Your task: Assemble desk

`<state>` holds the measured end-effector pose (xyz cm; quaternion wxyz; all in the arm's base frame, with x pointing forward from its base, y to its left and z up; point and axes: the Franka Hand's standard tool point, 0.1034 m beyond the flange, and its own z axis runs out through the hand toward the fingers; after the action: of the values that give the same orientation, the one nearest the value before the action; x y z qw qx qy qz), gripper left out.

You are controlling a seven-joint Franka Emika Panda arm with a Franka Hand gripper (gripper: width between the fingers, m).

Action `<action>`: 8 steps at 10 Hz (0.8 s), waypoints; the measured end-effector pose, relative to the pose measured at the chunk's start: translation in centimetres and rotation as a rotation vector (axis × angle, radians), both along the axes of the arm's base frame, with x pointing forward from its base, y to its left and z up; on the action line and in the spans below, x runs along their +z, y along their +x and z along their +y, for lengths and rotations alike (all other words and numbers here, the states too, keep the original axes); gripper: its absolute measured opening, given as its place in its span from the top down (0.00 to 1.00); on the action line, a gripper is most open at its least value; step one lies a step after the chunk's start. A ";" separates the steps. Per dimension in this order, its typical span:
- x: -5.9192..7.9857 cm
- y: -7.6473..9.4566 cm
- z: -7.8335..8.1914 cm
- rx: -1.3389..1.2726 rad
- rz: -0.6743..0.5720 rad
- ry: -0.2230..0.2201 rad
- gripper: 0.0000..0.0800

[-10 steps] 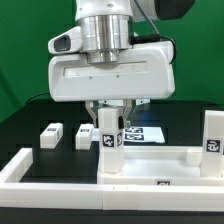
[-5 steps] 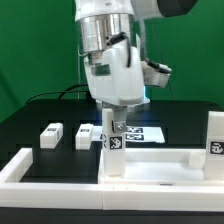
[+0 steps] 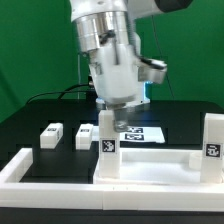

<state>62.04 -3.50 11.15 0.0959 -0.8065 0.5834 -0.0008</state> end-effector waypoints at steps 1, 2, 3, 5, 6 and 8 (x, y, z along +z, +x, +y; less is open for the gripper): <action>0.1 -0.1 -0.1 0.188 -0.018 -0.011 0.23; -0.1 -0.6 -0.1 0.354 -0.017 -0.005 0.23; -0.1 -0.7 -0.5 0.435 -0.029 -0.012 0.20; -0.1 -0.7 -0.4 0.533 -0.046 -0.023 0.19; -0.1 -0.7 -0.5 0.619 -0.061 -0.032 0.19; -0.2 -0.7 -1.6 0.812 -0.085 -0.062 0.19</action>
Offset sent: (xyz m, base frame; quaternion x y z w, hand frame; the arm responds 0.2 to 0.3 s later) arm 0.0000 0.0000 0.0000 0.0000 0.0000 -0.1938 0.9810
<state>61.32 -5.15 10.94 0.0880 -0.9730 0.2131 -0.0139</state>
